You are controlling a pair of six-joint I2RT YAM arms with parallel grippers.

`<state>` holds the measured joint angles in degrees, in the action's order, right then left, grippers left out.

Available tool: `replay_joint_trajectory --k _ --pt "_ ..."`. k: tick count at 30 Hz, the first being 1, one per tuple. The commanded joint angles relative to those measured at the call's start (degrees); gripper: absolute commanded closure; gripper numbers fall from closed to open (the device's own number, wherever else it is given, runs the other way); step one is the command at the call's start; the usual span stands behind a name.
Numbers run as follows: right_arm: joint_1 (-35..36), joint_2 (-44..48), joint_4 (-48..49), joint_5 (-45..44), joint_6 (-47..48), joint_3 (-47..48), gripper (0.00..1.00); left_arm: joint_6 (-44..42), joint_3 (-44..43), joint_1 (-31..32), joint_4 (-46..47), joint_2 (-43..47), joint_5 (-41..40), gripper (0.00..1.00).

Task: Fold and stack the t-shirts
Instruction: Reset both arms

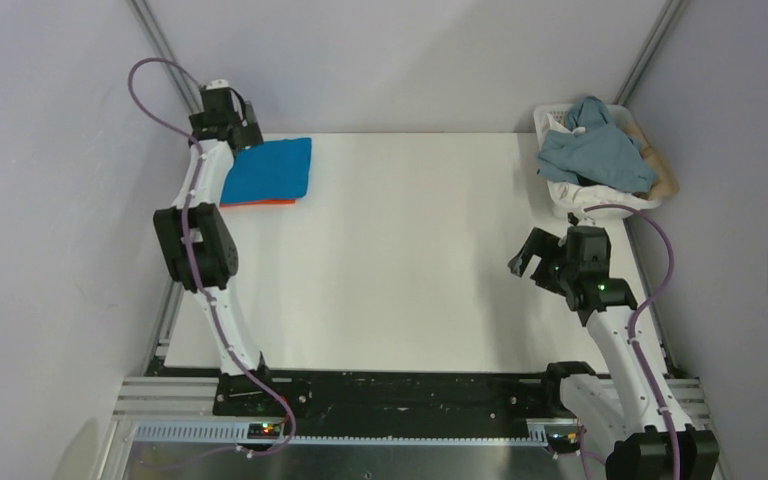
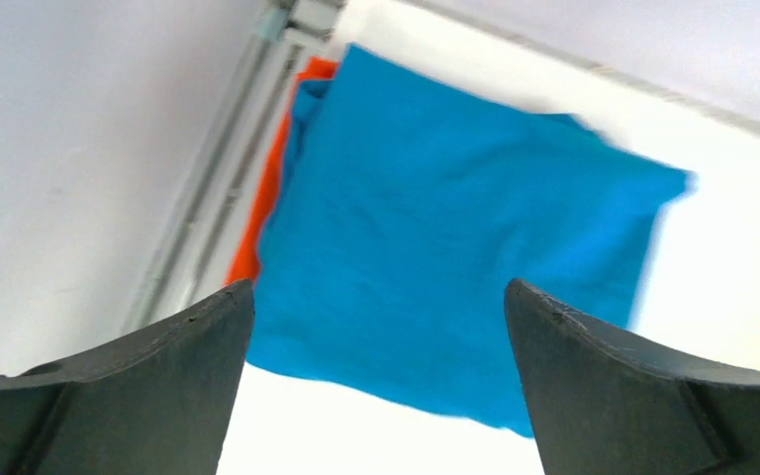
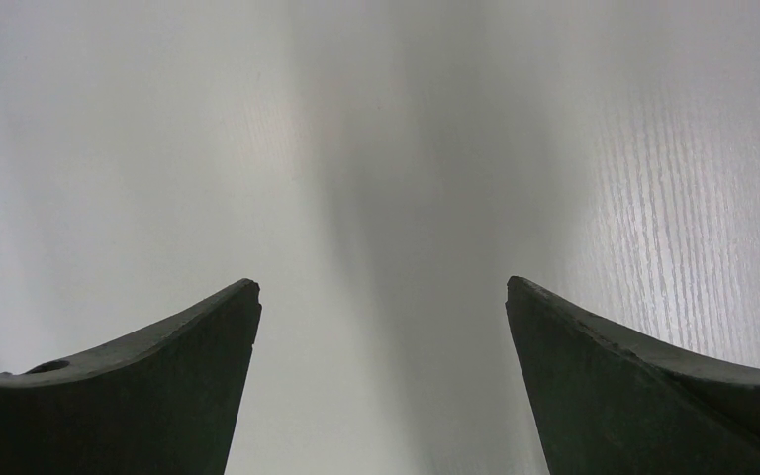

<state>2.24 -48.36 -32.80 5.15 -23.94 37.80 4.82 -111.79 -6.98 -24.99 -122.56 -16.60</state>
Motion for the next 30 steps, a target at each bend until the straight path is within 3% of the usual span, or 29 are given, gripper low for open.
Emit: replay_joint_trajectory --k 1,4,6,9,10,13,16,20,24,30 --pt "-0.1 1.5 -0.1 -0.4 -0.9 0.2 0.01 10.8 5.6 0.9 1.8 13.4 12.7 0.0" --pt "-0.2 2.2 -0.5 0.0 -1.7 0.3 0.01 15.3 14.8 3.6 4.7 23.8 11.9 0.0" --pt "-0.1 2.6 -1.0 -0.5 -2.2 0.2 0.0 15.7 27.9 8.2 12.6 33.4 10.1 0.0" --pt "0.1 3.1 -2.4 -2.1 -2.3 -0.2 0.01 17.1 54.3 15.7 27.1 52.2 12.1 0.0" --pt "0.6 3.4 -2.4 -2.3 -2.4 -0.4 0.0 19.5 58.6 17.2 30.8 55.7 10.4 0.0" --pt "4.8 5.5 -1.8 -9.0 -3.9 -1.8 0.0 23.6 75.5 24.3 32.1 70.0 6.1 0.0" --pt "13.7 6.2 -0.4 -17.0 -6.6 -3.2 0.01 26.9 86.8 30.4 32.1 77.1 8.0 0.0" --pt "19.7 6.4 3.6 -19.9 -10.1 -6.4 0.01 29.8 95.0 32.6 30.8 87.2 8.2 0.0" --pt "24.1 9.1 9.0 -23.4 -12.4 -11.7 0.01 30.0 95.8 32.6 26.0 92.8 5.1 0.0" --pt "26.4 14.6 8.4 -27.8 -13.6 -14.1 0.01 29.7 96.2 32.6 23.3 95.6 3.7 0.0"
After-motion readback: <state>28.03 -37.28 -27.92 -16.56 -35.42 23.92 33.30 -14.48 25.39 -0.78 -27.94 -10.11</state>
